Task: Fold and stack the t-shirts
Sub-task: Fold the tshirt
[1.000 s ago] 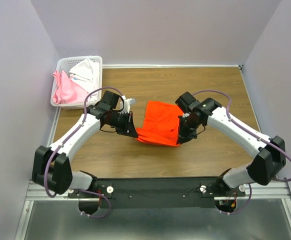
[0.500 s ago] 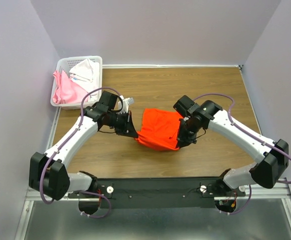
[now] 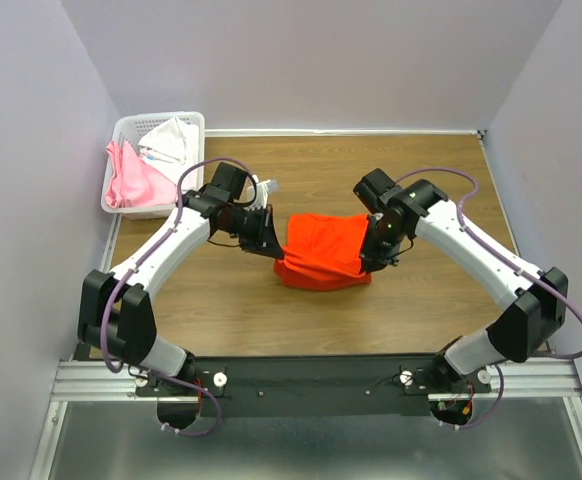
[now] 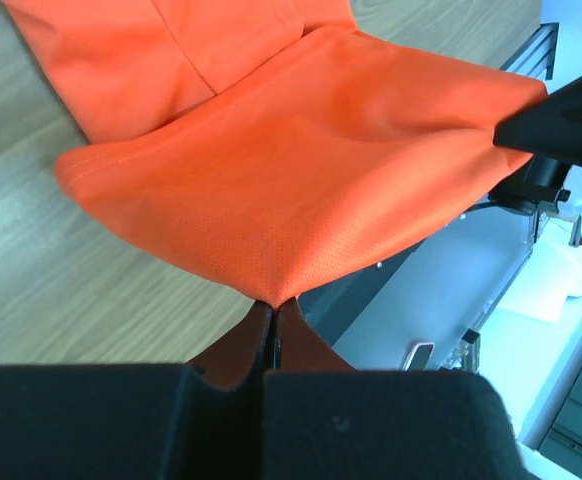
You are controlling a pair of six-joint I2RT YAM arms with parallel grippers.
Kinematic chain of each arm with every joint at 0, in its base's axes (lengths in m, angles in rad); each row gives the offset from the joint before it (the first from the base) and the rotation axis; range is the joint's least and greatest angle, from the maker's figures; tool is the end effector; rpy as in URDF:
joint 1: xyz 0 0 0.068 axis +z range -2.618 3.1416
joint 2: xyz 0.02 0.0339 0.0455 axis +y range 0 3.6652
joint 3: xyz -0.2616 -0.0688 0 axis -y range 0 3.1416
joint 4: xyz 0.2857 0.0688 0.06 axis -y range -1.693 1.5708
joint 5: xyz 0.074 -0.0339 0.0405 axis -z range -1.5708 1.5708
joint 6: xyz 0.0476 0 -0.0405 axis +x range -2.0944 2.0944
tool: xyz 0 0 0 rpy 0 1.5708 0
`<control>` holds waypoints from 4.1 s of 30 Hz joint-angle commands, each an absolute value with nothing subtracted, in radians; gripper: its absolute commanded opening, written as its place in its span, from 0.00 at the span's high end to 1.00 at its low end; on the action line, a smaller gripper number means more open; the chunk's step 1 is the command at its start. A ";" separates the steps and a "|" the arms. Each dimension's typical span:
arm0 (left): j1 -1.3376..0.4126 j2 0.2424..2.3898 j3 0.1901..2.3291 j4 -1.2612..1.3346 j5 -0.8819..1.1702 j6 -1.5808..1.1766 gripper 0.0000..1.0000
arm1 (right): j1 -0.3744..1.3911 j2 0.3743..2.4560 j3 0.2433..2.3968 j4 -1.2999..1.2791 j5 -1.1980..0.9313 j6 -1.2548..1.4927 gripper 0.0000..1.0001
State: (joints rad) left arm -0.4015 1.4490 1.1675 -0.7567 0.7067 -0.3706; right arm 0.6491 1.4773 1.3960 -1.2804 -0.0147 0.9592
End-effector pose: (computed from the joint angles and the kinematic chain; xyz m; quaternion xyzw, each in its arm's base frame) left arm 0.2966 -0.1595 0.2565 0.1050 0.9036 -0.4022 0.1030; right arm 0.2469 0.1882 0.2916 0.1528 0.9827 0.0802 0.0671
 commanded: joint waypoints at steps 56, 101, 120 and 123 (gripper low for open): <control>-0.391 2.252 1.868 -0.787 0.710 -0.206 0.23 | 0.121 1.980 1.477 -0.706 -0.268 0.377 0.23; -0.388 2.013 1.635 -0.473 0.712 -0.370 1.00 | 0.121 1.772 1.462 -0.673 -0.390 0.365 1.00; -0.331 1.896 1.542 -0.425 0.726 -0.284 1.00 | 0.258 1.801 1.517 -0.641 -0.379 0.333 1.00; -0.330 1.859 1.514 -0.422 0.721 -0.255 1.00 | 0.300 1.720 1.444 -0.637 -0.353 0.351 1.00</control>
State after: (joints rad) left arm -0.3397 1.9377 1.5425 -0.4484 0.7155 -0.3164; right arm 0.2573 1.8305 1.5188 -0.6476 -0.3950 0.3424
